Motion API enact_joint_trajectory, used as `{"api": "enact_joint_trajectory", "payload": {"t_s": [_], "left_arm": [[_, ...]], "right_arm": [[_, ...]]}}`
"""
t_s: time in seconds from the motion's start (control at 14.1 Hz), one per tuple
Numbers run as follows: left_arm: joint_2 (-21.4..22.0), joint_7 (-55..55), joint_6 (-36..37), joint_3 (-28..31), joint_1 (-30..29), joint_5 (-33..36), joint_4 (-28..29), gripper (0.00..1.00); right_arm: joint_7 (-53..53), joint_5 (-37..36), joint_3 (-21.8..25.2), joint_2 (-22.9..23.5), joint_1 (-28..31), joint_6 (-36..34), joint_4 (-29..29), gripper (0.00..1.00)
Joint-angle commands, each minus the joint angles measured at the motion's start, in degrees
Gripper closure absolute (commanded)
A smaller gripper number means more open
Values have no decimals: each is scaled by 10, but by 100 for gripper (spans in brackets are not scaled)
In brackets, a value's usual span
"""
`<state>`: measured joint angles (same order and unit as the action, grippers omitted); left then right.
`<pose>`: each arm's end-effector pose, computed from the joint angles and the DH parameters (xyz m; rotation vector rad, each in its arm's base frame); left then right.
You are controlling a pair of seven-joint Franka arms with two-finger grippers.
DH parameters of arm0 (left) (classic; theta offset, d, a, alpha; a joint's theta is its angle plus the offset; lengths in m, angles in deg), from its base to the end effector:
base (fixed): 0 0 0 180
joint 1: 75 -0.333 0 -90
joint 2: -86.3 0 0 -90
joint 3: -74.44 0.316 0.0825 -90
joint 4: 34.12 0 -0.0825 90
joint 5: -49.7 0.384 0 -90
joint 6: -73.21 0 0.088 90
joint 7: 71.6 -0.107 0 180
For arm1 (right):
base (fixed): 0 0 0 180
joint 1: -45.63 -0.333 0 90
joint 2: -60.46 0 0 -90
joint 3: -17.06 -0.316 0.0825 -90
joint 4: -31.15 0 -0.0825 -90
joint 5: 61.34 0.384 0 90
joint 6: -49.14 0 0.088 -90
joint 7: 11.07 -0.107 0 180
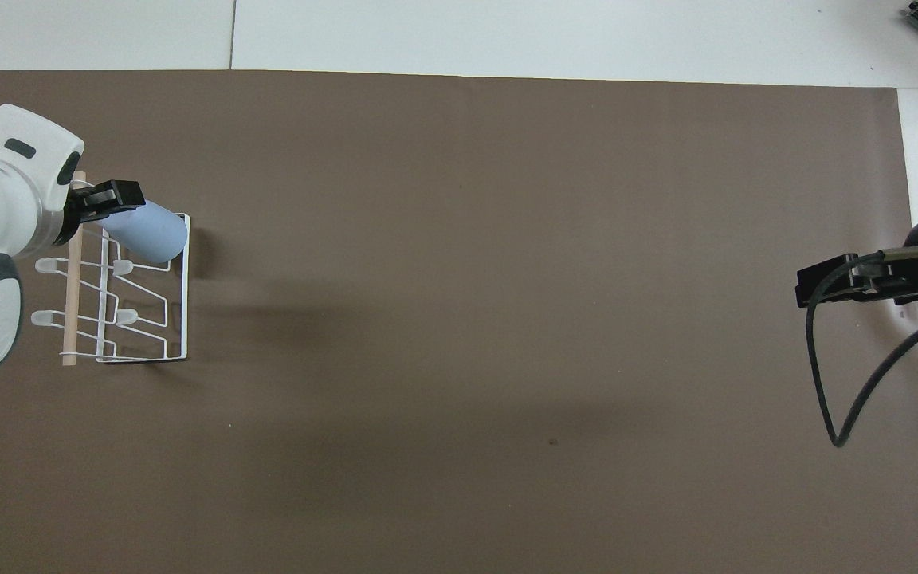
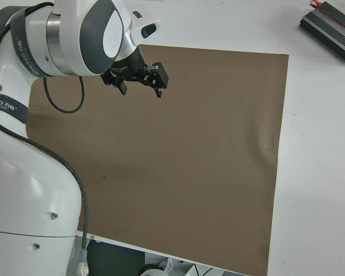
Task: Hang cup on cup holder
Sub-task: 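Lower the cup onto the rack peg with the left gripper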
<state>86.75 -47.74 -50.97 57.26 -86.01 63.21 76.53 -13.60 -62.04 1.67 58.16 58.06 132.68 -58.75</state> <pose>0.5781 -0.0537 0.5127 -2.9535 -0.2956 -0.4327 0.5298 0.0291 0.6368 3.1134 0.0093 -0.1108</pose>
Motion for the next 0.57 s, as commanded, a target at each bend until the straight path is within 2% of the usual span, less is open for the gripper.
{"api": "enact_joint_trajectory", "payload": {"t_s": [0.0, 0.21, 0.35, 0.5], "left_arm": [[25, -134, 77, 5, -5, -27, -14, 0], [24, -238, 185, 5, 2, -28, -61, 0], [19, -238, 247, -3, 5, -50, -89, 0], [26, -233, 269, -2, 14, -96, -83, 0]], "right_arm": [[-3, 0, -5, -13, 9, 7, -15, 0], [-3, 0, -5, -13, 9, 7, -15, 0], [-3, 0, -5, -13, 9, 7, -15, 0], [-3, 0, -5, -13, 9, 7, -15, 0]]}}
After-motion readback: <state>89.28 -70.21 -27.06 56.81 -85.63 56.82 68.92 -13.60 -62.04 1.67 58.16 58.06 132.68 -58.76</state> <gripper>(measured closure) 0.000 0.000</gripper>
